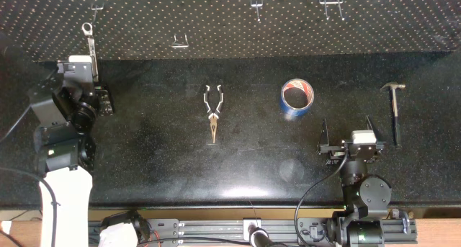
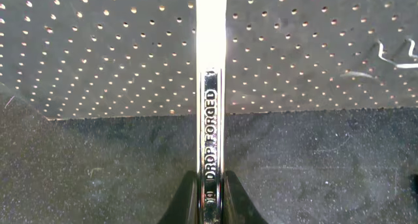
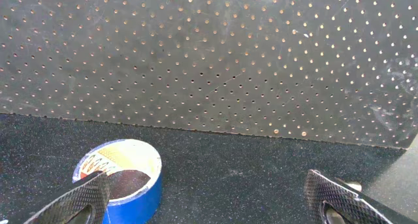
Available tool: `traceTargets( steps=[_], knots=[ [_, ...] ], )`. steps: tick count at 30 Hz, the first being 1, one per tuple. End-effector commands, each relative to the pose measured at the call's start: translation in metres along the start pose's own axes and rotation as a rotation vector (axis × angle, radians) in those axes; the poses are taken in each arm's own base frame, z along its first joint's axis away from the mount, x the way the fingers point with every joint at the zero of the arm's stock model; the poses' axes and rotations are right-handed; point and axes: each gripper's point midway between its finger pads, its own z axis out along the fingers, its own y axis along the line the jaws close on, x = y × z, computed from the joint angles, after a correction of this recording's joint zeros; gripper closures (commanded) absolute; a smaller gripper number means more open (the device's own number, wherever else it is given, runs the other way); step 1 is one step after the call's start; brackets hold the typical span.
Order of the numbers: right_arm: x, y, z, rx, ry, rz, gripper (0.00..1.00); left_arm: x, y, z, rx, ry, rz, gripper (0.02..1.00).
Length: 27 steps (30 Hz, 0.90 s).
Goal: Place Tools Onto Pegboard
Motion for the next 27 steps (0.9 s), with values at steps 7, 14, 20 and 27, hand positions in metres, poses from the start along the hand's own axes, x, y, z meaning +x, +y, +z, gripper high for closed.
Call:
traceTargets(
  steps=[7, 14, 20, 27],
  knots=[
    [0.002, -0.002, 0.000, 0.008, 0.002, -0.003, 0.025, -0.007, -0.006, 0.006, 0.025, -0.028, -0.008, 0.989],
    [0.002, -0.002, 0.000, 0.008, 0.002, -0.003, 0.025, -0.005, -0.004, 0.009, -0.001, -0.016, -0.003, 0.989],
    [0.002, -0.002, 0.000, 0.008, 0.002, -0.003, 0.027, -0.002, -0.003, 0.010, -0.002, -0.004, -0.004, 0.989],
    [0.002, -0.002, 0.000, 0.008, 0.002, -0.003, 0.027, 0.001, 0.000, 0.010, -0.022, 0.011, -0.006, 0.989]
  ],
)
